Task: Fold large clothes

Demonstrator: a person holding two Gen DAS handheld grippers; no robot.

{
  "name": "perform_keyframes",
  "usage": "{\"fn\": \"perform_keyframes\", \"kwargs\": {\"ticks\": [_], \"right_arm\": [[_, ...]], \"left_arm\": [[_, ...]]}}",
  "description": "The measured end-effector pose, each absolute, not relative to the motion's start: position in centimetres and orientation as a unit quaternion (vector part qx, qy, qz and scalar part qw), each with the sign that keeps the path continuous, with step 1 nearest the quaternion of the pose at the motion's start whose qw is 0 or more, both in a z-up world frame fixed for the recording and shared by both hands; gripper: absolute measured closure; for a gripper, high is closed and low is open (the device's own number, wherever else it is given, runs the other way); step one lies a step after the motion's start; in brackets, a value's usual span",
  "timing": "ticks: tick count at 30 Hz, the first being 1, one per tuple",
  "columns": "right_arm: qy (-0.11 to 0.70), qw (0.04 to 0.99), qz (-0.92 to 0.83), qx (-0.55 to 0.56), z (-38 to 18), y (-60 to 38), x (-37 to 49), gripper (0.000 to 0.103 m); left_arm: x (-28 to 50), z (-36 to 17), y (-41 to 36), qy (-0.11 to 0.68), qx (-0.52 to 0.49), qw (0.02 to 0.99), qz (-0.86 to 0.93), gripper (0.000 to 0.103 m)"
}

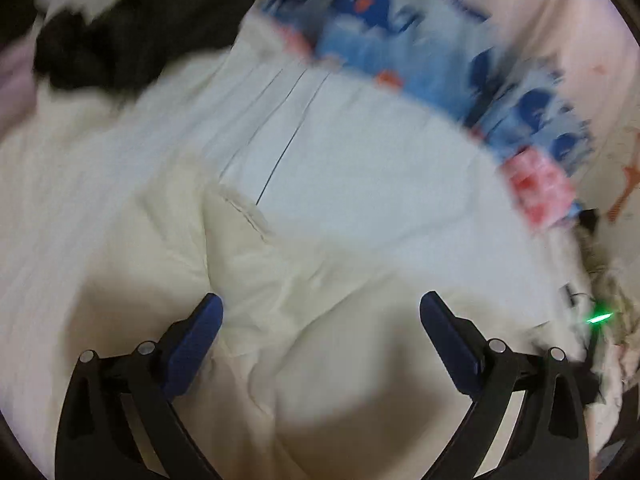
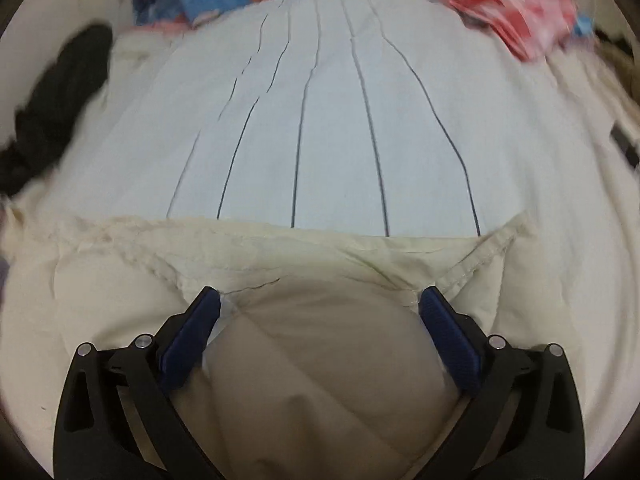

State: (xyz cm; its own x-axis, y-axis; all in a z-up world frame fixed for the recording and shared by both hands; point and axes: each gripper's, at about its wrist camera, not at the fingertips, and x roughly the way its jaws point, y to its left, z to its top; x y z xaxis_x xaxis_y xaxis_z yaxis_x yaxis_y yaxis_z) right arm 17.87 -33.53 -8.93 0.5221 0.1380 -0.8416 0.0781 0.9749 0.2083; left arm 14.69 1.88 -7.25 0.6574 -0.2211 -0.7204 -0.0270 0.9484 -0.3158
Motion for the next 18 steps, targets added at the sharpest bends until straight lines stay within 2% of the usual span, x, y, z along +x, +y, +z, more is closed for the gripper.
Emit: {"fn": "perform_keyframes", "kwargs": {"ticks": [3, 6, 9, 13, 15, 18], "right_arm": [[0.483, 0.866, 0.03, 0.124, -9.1, -34.2, 17.0, 0.007], [0.478, 0.87, 0.025, 0.115, -8.9, -34.4, 15.8, 0.007], [0.506, 0.858, 0.01, 0.082, -8.3, -33.7, 16.4, 0.007], [0.463, 0.884, -0.034, 0.051, -6.1, -34.0, 15.3, 0.007], [0.476, 0.874, -0.03, 0.094, -8.2, -35.6, 15.5, 0.007], [0.485, 0.869, -0.035, 0.09, -9.0, -35.5, 16.2, 0.007]], "left_arm": [[13.4, -7.9, 2.5, 0.397, -0.152, 0.904, -0.044, 0.012], [11.7, -7.9, 1.8, 0.384, -0.109, 0.916, -0.024, 0.012], [11.5, -7.8, 1.0, 0.374, -0.079, 0.924, -0.005, 0.012], [10.5, -7.3, 1.1, 0.365, -0.067, 0.928, 0.005, 0.012], [9.9, -7.2, 1.4, 0.36, -0.068, 0.931, 0.005, 0.012], [9.7, -7.3, 1.1, 0.353, -0.059, 0.934, 0.01, 0.012]]}}
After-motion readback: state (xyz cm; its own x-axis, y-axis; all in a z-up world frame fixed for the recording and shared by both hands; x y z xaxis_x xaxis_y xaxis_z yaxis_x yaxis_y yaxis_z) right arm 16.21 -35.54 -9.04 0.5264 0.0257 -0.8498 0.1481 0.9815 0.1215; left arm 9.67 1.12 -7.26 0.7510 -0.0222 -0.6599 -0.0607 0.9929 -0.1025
